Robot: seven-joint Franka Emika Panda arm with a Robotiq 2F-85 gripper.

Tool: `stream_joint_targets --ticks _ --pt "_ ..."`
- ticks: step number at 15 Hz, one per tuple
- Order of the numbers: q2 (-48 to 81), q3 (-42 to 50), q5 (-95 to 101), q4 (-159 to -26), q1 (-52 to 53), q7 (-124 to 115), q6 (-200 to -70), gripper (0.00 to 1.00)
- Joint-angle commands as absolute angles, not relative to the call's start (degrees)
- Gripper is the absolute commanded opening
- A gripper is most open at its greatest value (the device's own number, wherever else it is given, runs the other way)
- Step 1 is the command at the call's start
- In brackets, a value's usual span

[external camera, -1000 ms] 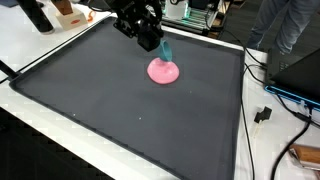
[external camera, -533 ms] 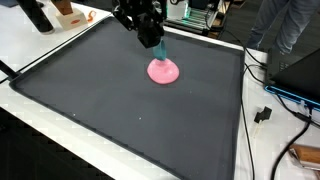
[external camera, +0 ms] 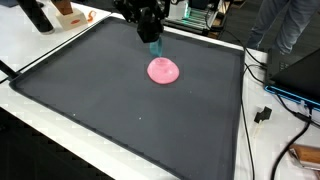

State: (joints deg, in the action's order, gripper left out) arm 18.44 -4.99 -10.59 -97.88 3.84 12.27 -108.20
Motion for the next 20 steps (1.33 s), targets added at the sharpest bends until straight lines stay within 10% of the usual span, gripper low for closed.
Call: stream_joint_targets --ticks 1,3,4,11,12,20 --pt "15.84 -5.0 -7.21 -101.03 4.9 8.53 -109.88 0.25" --pt "15.62 -5.07 -5.93 -100.99 5.33 7.56 -109.2 0.25" --pt "17.67 -5.42 -7.96 -98.44 4.45 9.5 -108.45 0.5" --pt "17.31 -5.45 -7.25 -98.98 4.8 8.87 -108.45 0.5" --pt "17.31 -5.45 -7.25 -98.98 4.8 8.86 -108.45 0.25" --pt "24.93 -6.55 -24.41 -93.59 -4.31 31.7 -101.15 0.25"
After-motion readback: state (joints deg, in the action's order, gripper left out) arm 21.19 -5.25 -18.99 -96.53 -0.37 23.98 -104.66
